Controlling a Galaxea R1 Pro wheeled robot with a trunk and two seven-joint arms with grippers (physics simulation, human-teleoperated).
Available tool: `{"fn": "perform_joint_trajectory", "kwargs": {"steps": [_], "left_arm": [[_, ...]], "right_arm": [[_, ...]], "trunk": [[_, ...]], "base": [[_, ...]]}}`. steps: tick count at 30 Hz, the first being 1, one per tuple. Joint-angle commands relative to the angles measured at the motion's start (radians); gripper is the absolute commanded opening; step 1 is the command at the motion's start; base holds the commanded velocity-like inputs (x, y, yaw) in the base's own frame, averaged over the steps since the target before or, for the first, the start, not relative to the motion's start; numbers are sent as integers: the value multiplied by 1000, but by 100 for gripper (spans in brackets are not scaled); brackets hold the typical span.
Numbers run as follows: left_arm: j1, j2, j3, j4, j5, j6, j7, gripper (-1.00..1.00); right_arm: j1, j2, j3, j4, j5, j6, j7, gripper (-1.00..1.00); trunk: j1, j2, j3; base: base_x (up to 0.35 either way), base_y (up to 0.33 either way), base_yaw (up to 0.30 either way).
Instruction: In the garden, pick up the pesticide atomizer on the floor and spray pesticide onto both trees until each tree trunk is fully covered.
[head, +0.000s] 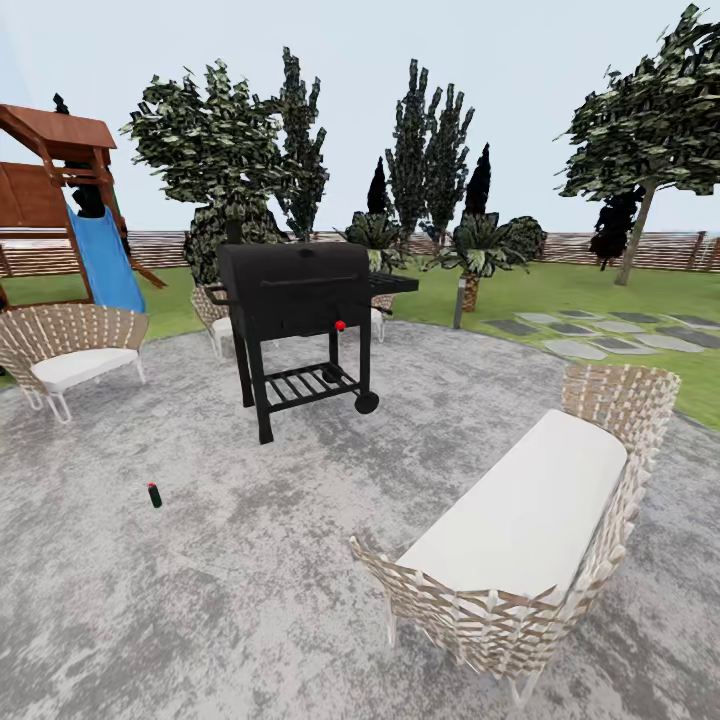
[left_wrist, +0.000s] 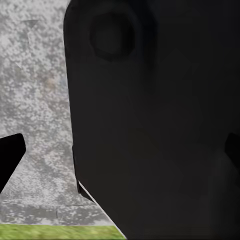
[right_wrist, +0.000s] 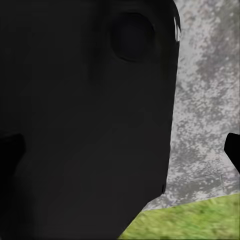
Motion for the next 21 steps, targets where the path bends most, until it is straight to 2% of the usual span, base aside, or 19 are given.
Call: {"fn": "perform_joint_trajectory", "kwargs": {"steps": [1,3,5,11,15,21], "left_arm": [[-6,6,-6,-6,-2,-6,6,100],[-17,14,-1,-17,3,-17,17,100],[-17,6,3,-29,5,-28,12,100],[4,3,6,-4,9,6,2,100],[-3,15,5,-27,8,23,2,100],[-27,43,6,-61,8,6,2,100]], "right_arm": [[-5,6,2,-6,2,-6,-3,100],[-6,17,2,-17,1,-17,-1,100],[-7,26,1,-28,1,-28,0,100],[-17,38,1,-31,2,-5,1,100],[-18,30,0,-48,3,-5,-3,100],[-19,-4,-4,-82,3,-39,-6,100]], "trunk": [[0,0,0],[0,0,0],[0,0,0],[0,0,0],[0,0,0],[0,0,0]], "base": [[0,0,0],[0,0,0],[0,0,0],[0,0,0],[0,0,0],[0,0,0]]}}
